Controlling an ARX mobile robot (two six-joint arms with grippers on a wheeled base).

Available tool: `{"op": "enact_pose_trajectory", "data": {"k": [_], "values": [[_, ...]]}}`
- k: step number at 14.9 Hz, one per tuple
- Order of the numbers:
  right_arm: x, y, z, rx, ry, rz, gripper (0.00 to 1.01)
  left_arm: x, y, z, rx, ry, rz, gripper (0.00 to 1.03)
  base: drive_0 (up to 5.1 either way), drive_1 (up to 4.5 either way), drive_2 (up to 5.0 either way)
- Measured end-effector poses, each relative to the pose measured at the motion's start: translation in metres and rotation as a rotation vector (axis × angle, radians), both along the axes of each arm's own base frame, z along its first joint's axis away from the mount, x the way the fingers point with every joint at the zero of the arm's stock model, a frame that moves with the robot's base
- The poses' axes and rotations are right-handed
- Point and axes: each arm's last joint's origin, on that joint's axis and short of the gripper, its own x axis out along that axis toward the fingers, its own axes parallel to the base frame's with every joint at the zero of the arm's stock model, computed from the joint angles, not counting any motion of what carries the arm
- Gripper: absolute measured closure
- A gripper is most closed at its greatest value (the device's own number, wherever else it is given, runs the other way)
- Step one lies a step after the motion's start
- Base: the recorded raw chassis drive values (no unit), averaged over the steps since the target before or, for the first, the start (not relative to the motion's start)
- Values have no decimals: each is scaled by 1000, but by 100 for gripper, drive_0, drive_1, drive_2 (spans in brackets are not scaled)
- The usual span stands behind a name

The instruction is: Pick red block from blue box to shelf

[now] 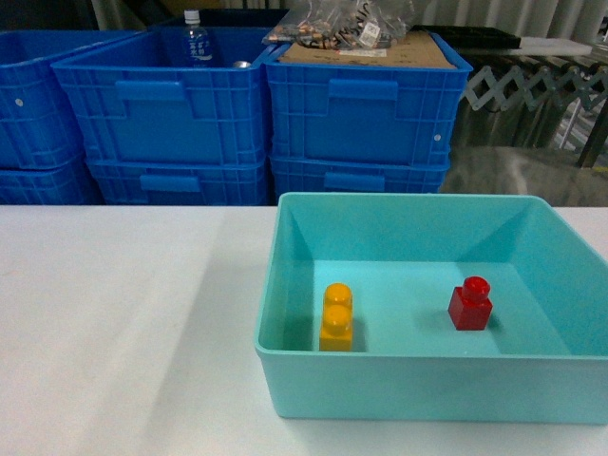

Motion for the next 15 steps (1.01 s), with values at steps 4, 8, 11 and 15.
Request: {"op": "enact_pose_trajectory", "data": {"k": [4,8,11,15], "values": [[0,0,0,0,0,0,3,0,0,0,0,0,0,5,0,0,0],[0,0,0,0,0,0,3,0,0,0,0,0,0,5,0,0,0],[0,0,0,0,0,0,3,0,0,0,0,0,0,5,0,0,0],[0,0,0,0,0,0,3,0,0,0,0,0,0,5,0,0,0]]}}
